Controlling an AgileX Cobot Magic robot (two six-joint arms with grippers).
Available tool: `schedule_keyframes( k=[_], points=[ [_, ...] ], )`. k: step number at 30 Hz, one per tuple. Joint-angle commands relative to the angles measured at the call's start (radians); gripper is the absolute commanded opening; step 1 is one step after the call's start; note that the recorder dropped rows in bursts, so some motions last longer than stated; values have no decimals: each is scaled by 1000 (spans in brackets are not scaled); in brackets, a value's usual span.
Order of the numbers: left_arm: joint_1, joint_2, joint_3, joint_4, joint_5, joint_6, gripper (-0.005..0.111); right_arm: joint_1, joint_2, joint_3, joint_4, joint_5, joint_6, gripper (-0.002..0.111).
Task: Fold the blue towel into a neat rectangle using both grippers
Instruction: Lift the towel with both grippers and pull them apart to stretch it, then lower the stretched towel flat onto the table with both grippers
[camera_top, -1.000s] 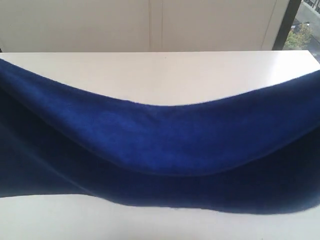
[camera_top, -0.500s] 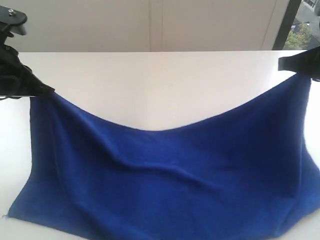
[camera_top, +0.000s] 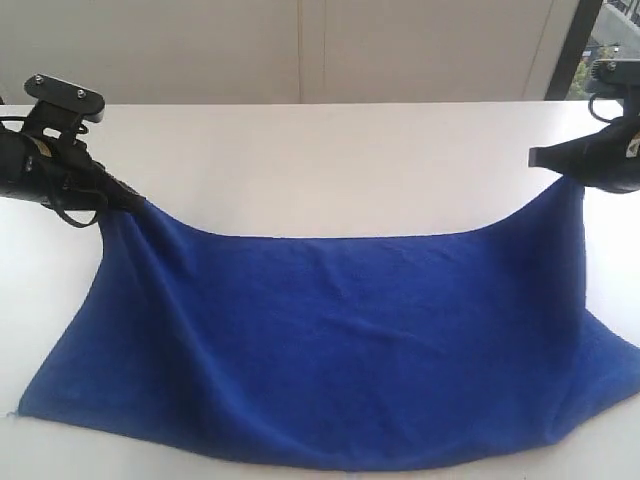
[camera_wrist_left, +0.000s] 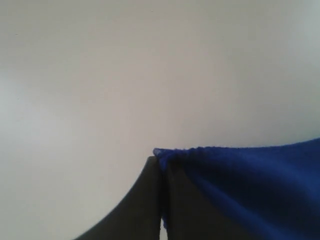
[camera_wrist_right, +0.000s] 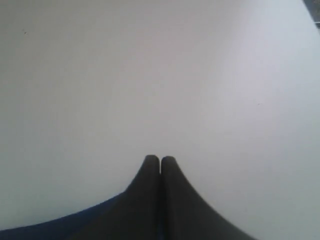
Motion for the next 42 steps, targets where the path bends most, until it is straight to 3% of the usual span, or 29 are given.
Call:
schedule_keyframes(
  k=[1,10,21,28,35,42],
  points=[
    [47,8,7,4,-42,10,0,-53,4,-44,0,0,2,0],
    [57,88,7,11,-142,16,0,-61,65,-51,0,-55,-49,0],
    [57,174,7,11,-336,51,0,-61,213,-52,8,-352,-86,0],
    [57,209,7,7,-373,94,0,-61,269,-52,8,-410,-127,0],
    [86,231,7,-15,-385,117,0,-61,271,-52,206,-425,-271,0],
    [102,258,7,-19,-403,109,0,-61,271,-55,210,-439,-288,0]
  ],
)
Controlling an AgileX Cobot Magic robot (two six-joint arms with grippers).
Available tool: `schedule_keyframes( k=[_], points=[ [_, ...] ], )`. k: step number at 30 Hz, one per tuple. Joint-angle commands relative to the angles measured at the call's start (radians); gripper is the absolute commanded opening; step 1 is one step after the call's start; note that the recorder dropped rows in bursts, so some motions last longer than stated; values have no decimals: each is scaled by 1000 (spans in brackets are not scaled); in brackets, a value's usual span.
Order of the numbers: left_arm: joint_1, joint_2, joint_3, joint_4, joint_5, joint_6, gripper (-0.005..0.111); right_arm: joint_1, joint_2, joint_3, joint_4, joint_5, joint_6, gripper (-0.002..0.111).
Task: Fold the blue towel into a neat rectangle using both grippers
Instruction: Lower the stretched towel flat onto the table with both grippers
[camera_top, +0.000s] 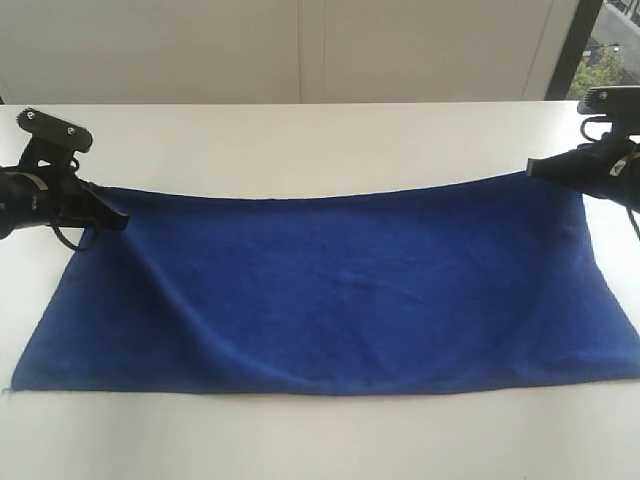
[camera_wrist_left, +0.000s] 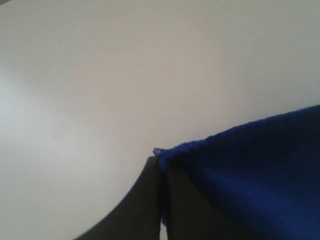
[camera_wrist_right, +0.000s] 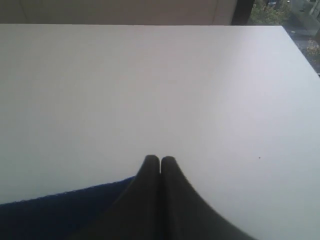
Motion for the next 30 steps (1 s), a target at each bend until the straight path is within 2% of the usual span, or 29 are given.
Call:
schedule_keyframes(
  k=[1,19,25,30],
  points=[
    [6,14,7,-12,-28,-4,0,-9,-1,-9,16,-25,-15,0],
    [6,14,3,0,-70,-4,0,-9,0,-28,20,-30,-19,0],
    [6,16,-53,0,24,-40,0,-9,24,-34,20,-30,-19,0],
    [6,16,-56,0,41,-40,0,-9,27,-34,20,-35,-19,0]
  ],
)
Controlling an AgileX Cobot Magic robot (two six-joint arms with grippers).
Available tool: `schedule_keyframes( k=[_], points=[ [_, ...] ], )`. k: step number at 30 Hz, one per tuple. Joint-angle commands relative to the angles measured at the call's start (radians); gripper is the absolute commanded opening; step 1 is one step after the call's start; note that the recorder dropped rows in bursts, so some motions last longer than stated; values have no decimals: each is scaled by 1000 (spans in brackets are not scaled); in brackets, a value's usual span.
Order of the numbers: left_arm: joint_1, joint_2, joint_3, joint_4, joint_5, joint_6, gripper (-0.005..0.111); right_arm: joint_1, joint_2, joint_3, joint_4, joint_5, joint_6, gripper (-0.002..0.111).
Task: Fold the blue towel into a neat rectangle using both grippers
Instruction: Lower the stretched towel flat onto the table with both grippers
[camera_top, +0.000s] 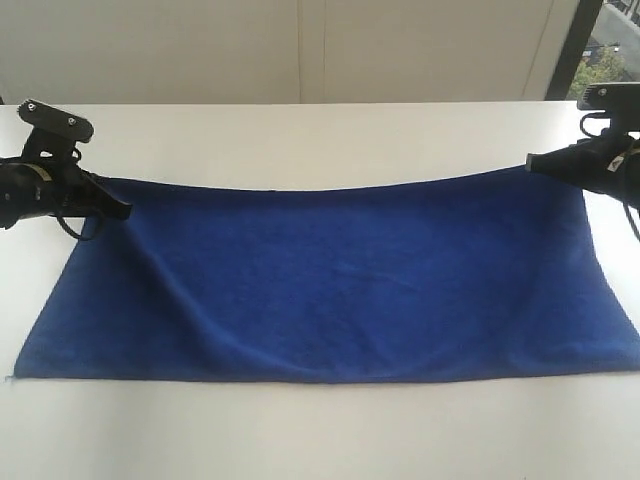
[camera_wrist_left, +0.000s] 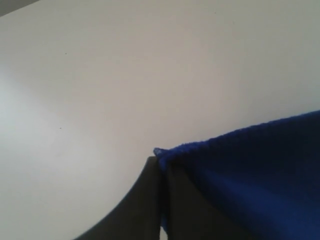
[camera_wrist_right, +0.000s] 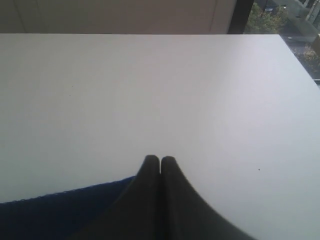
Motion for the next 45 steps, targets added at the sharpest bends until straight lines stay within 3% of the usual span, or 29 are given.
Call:
schedule_keyframes(
  k=[1,3,6,10,13,16,23,35,39,45],
  points=[
    [2,-4,-3,-4,28,-21,0,-9,3,-4,6,-20,-11,0],
    [2,-4,-3,-4,28,-25,1,-9,3,-4,6,-19,-11,0],
    [2,-4,-3,-4,30,-25,13,-9,3,-4,6,-19,-11,6],
    [2,-4,-3,-4,28,-25,40,-9,3,-4,4,-28,-11,27],
    [2,-4,-3,-4,28,-25,54,-9,3,-4,4,-37,-11,42],
    [2,-4,-3,-4,28,-25,60,-9,3,-4,4,-37,-11,47],
    [2,-16,-12,-4,41,-27,65,-9,3,-6,4,-18,-8,47],
    [2,-181,-52,-4,389,-32,60,-5,-110,-15,3,200,112,46],
    [2,-204,-52,-10,523,-60,41,19,-160,-15,3,313,135,30],
    [2,-233,-50,-50,719,-78,3,70,-249,3,5,456,135,0]
  ],
)
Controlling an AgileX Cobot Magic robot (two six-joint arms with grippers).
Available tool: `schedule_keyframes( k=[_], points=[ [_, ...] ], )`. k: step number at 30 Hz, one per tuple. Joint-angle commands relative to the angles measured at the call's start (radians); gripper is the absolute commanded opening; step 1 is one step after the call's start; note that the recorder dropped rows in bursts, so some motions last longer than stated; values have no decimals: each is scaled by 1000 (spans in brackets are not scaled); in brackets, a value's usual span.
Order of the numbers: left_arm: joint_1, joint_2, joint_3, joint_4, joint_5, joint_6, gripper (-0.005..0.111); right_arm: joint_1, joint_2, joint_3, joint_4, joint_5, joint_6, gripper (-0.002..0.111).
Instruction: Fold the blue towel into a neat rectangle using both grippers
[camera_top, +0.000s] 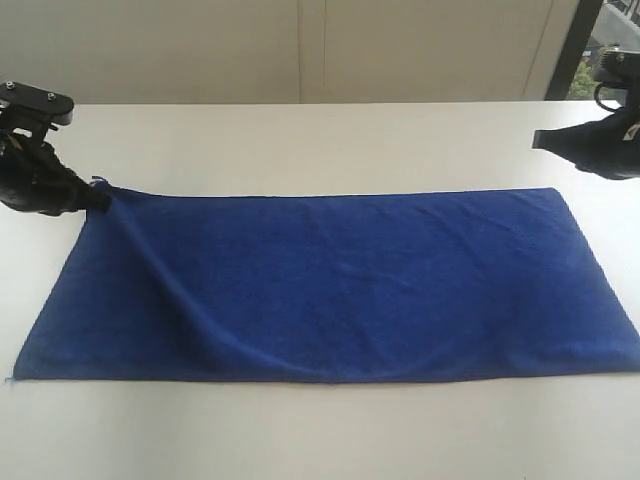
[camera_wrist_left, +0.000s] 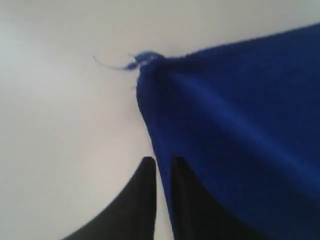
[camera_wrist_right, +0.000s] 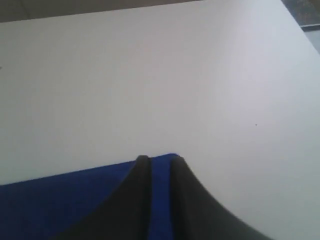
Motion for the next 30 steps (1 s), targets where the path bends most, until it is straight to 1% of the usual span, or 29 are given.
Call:
schedule_keyframes(
  k=[1,3,6,12,15,19,24,30],
  points=[
    [2,-33,8,-41,155,-17,0,36,-68,25,4,84,4,0],
    [0,-42,27,-68,189,-17,0,43,-91,49,4,107,25,0],
    [-14,-64,83,-102,187,-12,0,43,-132,116,4,107,61,0],
    [-92,-110,244,-106,87,-13,0,43,-234,252,4,78,61,0],
    [-117,-112,300,-108,46,-18,0,43,-276,315,4,37,61,0],
    [-116,-112,350,-108,20,-34,0,43,-301,375,4,-20,61,0],
    [-116,-112,380,-108,8,-40,0,43,-301,390,4,-55,61,0],
    [-116,-123,381,-99,79,-9,0,43,-301,390,4,-59,68,0]
  ],
)
